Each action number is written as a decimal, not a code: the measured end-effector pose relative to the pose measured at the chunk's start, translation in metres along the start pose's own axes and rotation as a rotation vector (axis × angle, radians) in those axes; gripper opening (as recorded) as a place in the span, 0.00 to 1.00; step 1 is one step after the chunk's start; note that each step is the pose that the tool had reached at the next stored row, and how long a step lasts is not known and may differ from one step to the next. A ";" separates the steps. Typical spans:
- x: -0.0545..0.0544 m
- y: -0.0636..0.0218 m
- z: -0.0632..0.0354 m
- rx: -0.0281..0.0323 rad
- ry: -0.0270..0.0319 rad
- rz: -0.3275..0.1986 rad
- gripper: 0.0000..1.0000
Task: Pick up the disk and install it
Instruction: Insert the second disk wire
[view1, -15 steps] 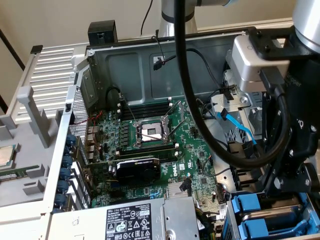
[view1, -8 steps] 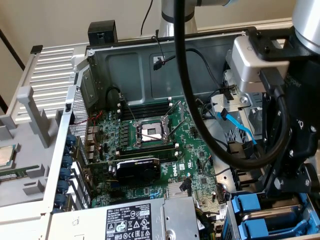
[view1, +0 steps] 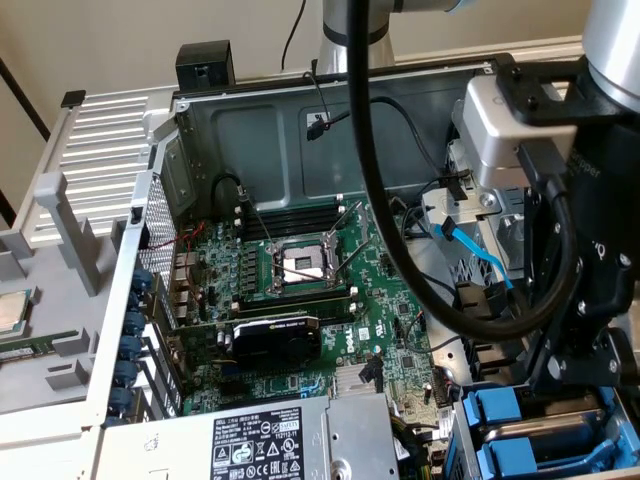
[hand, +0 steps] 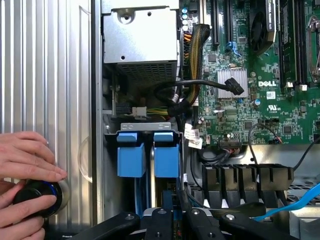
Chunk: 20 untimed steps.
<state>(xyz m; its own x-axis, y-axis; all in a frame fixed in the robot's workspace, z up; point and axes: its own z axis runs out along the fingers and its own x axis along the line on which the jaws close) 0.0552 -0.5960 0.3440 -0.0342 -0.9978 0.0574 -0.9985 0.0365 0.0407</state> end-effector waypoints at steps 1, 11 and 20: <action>0.000 0.0000 0.0001 0.0005 0.0001 0.000 0.16; 0.000 0.0003 0.0032 0.0009 0.0001 0.000 0.16; 0.000 0.0003 0.0060 0.0008 0.0005 0.000 0.16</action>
<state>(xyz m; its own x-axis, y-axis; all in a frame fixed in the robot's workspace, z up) 0.0547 -0.5959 0.3380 -0.0342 -0.9977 0.0579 -0.9985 0.0366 0.0399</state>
